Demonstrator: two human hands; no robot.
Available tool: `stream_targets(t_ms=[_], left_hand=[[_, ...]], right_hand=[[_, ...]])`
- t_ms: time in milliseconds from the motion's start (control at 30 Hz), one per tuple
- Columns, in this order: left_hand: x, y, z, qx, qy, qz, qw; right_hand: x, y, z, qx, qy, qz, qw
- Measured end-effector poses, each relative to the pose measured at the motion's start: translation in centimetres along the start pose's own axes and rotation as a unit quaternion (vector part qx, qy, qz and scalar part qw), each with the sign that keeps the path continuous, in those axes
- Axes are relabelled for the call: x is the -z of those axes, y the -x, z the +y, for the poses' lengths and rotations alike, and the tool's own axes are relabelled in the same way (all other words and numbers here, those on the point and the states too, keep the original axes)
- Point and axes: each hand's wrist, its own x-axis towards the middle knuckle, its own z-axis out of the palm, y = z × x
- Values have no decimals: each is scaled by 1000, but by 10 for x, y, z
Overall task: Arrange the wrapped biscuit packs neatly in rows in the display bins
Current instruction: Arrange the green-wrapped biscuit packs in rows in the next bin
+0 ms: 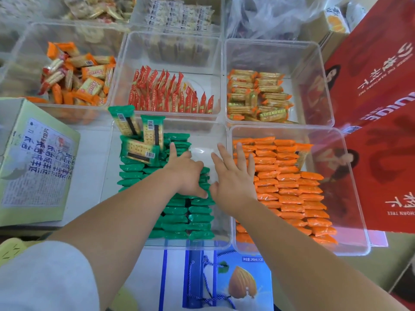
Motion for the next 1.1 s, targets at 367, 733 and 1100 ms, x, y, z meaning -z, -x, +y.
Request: stream_targets(t_ms=[367, 733, 1100], left_hand=[[-7, 6, 5, -51, -73, 86, 992], [-22, 72, -36, 50, 108, 423, 898], [-13, 52, -96, 152, 27, 253, 955]], right_hand=[[-4, -2, -1, -5, -52, -1, 999], [-2, -3, 0, 20, 61, -1, 998], [0, -3, -1, 11, 31, -16, 999]])
